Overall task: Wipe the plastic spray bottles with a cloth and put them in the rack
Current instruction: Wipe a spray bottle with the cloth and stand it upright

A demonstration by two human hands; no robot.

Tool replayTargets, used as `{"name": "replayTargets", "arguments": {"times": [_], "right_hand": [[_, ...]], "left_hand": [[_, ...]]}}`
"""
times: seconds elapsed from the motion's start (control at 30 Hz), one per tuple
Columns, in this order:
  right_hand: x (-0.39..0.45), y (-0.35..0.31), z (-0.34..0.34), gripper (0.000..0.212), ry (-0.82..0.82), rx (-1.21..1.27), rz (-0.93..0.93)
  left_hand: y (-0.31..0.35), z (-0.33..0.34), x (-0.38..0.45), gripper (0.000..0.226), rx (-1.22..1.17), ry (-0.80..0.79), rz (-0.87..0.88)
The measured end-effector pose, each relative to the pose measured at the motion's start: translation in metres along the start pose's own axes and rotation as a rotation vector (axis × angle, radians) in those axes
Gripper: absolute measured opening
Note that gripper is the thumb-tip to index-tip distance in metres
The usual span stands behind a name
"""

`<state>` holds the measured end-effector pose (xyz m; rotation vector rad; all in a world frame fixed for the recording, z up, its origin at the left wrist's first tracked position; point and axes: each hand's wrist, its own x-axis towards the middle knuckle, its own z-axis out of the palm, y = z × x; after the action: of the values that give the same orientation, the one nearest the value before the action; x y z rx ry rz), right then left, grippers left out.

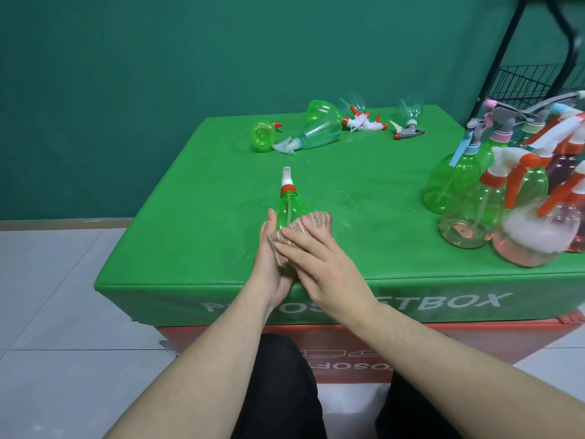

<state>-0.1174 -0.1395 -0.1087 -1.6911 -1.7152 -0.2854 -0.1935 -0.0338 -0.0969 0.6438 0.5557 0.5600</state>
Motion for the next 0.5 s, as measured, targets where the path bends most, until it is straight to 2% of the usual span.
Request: {"name": "replayTargets", "arguments": {"times": [0.07, 0.33, 0.5], "right_hand": [[0.001, -0.003, -0.002, 0.04, 0.016, 0.034, 0.028], [0.028, -0.004, -0.011, 0.05, 0.009, 0.073, 0.171], [0.061, -0.001, -0.018, 0.055, -0.101, 0.004, 0.337]], "left_hand": [[0.0, -0.001, 0.002, 0.104, 0.006, -0.003, -0.004], [0.0, 0.002, -0.005, 0.047, 0.063, -0.083, 0.01], [0.001, -0.001, -0.003, 0.037, 0.068, -0.117, 0.035]]}}
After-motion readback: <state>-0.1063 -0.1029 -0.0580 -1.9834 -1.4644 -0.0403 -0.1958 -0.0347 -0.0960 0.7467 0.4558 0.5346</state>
